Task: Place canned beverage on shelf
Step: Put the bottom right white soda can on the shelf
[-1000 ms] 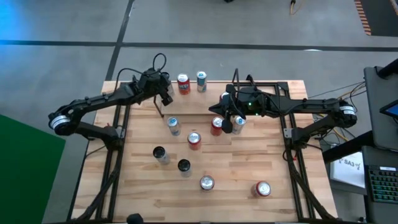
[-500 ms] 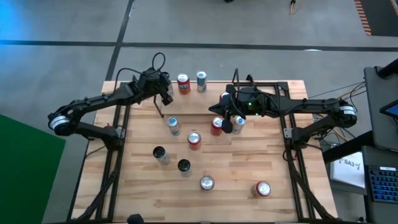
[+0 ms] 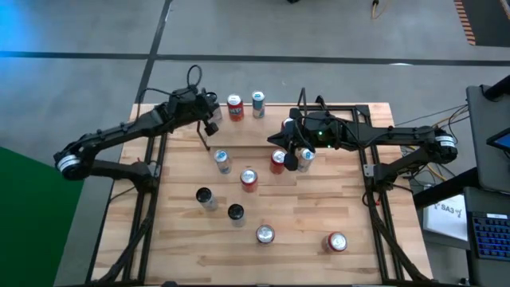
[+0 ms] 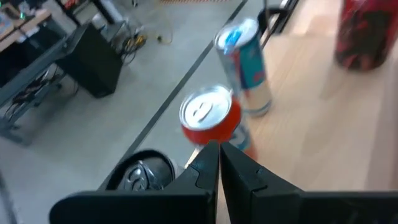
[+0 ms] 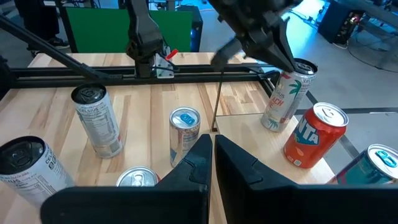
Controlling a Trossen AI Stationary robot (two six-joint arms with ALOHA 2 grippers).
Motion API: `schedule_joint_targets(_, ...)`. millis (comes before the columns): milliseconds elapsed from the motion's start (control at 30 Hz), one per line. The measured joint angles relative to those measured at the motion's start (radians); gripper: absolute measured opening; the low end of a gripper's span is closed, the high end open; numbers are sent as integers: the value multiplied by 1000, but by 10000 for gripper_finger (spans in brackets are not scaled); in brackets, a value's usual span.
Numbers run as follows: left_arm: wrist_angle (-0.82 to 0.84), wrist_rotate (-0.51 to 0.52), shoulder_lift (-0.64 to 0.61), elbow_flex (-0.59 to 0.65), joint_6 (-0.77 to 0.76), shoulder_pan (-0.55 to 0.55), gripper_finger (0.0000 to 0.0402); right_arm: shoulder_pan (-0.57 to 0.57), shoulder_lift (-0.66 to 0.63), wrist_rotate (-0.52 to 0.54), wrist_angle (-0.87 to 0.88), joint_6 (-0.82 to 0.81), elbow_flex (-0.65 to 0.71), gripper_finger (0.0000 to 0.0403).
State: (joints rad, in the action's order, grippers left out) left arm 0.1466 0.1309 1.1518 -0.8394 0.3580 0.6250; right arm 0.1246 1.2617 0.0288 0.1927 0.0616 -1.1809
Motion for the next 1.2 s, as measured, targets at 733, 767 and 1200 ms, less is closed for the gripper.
schedule_joint_targets(733,55,-97,-107,70,2,2,0,0,0,0,-34,8,8,11)
schedule_joint_targets(767,55,-97,-107,70,9,2,0,0,0,0,-35,8,8,11)
schedule_joint_targets(1200,56,-96,-107,70,22,3,0,0,0,0,-49,13,10,11)
